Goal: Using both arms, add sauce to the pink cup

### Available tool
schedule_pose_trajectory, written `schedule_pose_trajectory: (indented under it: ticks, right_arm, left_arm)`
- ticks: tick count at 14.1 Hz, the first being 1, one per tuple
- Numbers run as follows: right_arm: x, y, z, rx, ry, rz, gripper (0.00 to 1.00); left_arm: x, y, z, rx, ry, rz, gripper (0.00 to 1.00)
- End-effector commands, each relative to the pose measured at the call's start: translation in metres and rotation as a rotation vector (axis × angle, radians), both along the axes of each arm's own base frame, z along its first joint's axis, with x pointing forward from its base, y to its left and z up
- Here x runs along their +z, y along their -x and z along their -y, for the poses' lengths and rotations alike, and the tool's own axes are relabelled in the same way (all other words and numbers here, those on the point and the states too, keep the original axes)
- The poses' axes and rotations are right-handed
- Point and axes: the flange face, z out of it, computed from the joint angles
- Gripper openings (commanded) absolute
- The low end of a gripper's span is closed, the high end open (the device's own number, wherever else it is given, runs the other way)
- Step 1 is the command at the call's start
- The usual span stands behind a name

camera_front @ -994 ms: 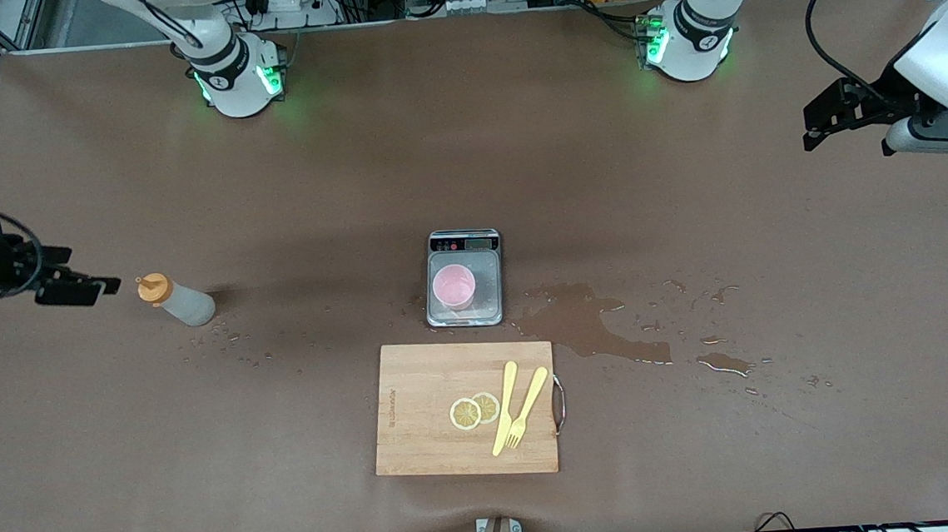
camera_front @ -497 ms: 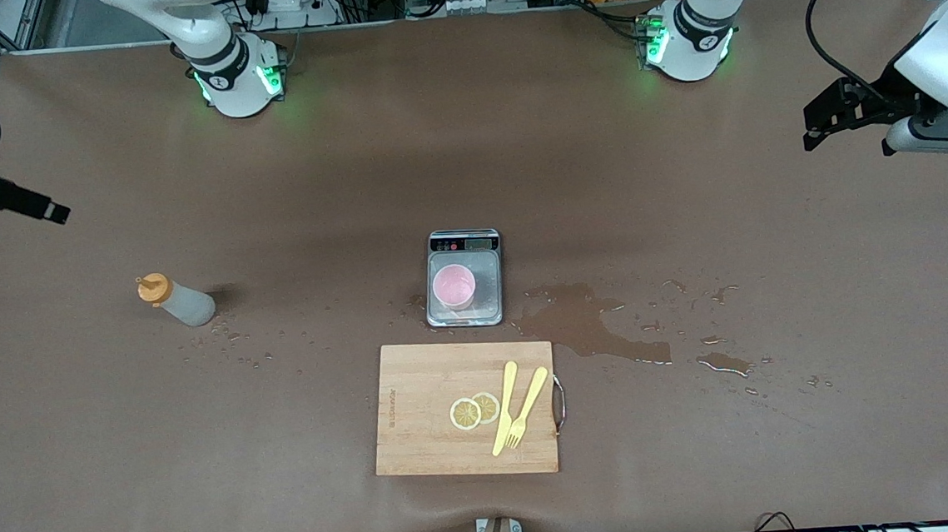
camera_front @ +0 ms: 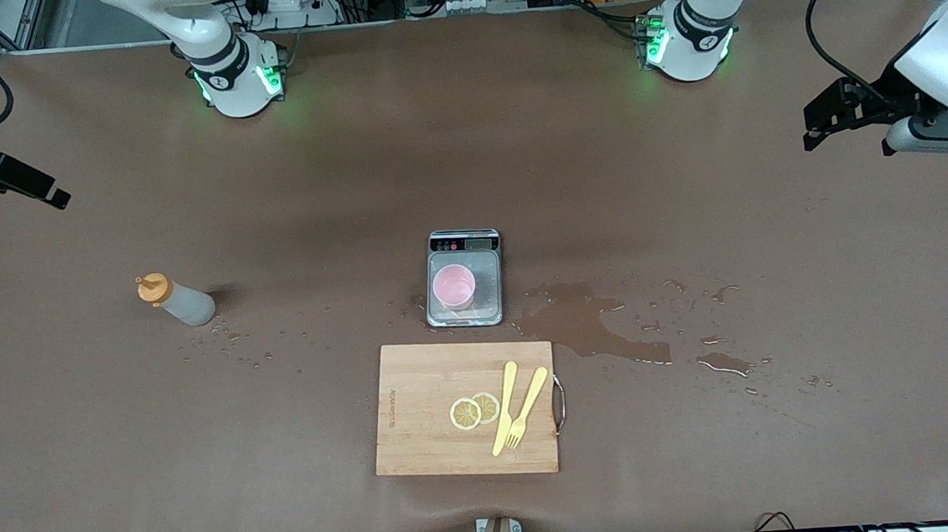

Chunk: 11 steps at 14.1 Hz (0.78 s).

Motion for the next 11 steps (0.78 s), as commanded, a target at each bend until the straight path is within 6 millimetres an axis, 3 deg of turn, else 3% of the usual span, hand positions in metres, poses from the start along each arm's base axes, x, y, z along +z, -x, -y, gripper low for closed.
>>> schedule_pose_trajectory:
  ticks: [1, 11]
  right_arm:
    - [0.0086, -0.0211, 0.0012, 0.039, 0.032, 0.021, 1.0]
    - [0.0097, -0.0263, 0.005, 0.036, 0.05, 0.032, 1.0]
  left_arm:
    - [0.0045, 0.0015, -0.0025, -0.012, 0.019, -0.007, 1.0]
    - [0.0062, 0.0028, -0.0001, -0.015, 0.019, -0.004, 1.0]
